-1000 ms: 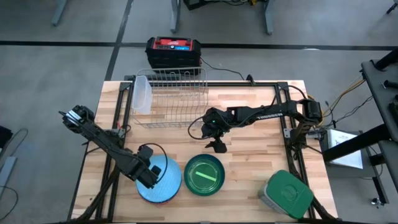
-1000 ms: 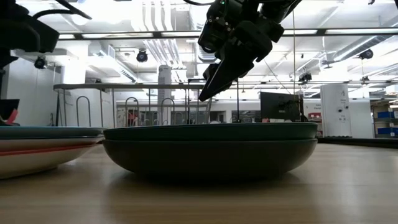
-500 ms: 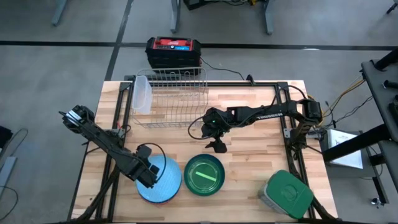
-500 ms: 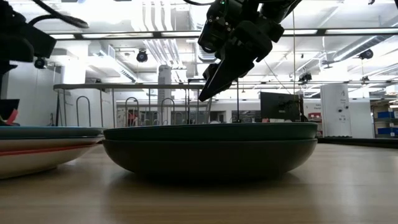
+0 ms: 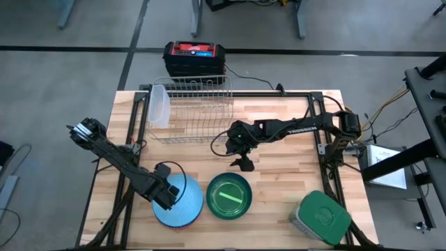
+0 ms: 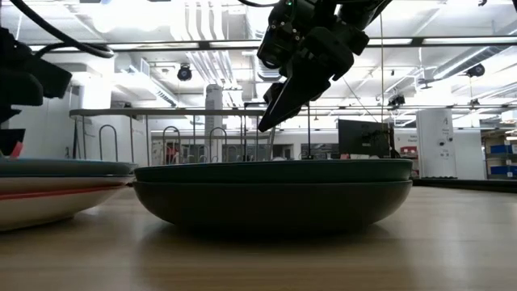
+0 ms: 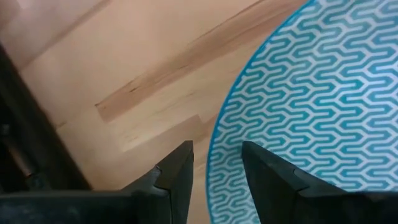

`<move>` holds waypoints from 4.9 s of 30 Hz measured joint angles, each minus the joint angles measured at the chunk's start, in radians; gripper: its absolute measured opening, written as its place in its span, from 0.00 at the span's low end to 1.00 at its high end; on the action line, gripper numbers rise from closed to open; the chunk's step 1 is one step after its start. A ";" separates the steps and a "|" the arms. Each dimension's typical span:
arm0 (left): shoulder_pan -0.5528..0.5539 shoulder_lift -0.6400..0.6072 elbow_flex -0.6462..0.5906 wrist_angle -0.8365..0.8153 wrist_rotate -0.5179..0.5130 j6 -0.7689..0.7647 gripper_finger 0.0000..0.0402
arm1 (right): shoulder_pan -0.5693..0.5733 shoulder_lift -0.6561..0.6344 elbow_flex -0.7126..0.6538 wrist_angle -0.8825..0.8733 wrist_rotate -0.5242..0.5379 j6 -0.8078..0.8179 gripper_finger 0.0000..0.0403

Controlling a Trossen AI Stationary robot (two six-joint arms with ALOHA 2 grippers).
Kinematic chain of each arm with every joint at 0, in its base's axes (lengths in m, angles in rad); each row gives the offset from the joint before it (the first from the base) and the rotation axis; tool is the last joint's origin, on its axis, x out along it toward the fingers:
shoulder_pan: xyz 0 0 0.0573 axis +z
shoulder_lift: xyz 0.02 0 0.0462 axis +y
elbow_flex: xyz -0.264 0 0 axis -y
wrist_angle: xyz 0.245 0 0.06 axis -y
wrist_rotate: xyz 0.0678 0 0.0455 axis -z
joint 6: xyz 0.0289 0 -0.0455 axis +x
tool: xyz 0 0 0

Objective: Sort dishes
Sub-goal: Put the light blue patterned plate into the dish rack

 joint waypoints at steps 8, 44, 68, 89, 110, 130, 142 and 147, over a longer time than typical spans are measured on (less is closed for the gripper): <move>0.000 -0.003 -0.028 0.072 -0.007 0.000 0.33 | 0.000 0.000 0.000 0.000 0.000 -0.001 0.64; 0.000 0.007 0.130 -0.259 0.092 0.028 0.00 | 0.000 0.000 0.000 0.000 0.000 -0.004 0.63; 0.000 0.006 0.018 -0.126 0.035 -0.136 0.42 | 0.000 0.000 -0.013 -0.001 -0.001 0.001 0.64; 0.000 -0.001 -0.037 0.075 -0.046 -0.098 0.38 | 0.000 0.000 -0.017 -0.001 -0.001 0.006 0.64; 0.000 0.018 0.009 0.053 -0.055 -0.109 0.38 | 0.000 0.000 -0.017 0.000 -0.001 0.000 0.65; 0.000 0.022 0.086 -0.018 -0.024 -0.142 0.38 | 0.000 0.000 -0.027 -0.001 -0.001 -0.001 0.66; 0.000 0.135 0.073 -0.078 0.009 -0.111 0.38 | 0.000 0.000 -0.029 0.000 -0.001 -0.001 0.65; 0.001 0.142 0.072 -0.096 0.043 -0.107 0.38 | 0.000 0.000 -0.029 0.001 -0.001 0.000 0.66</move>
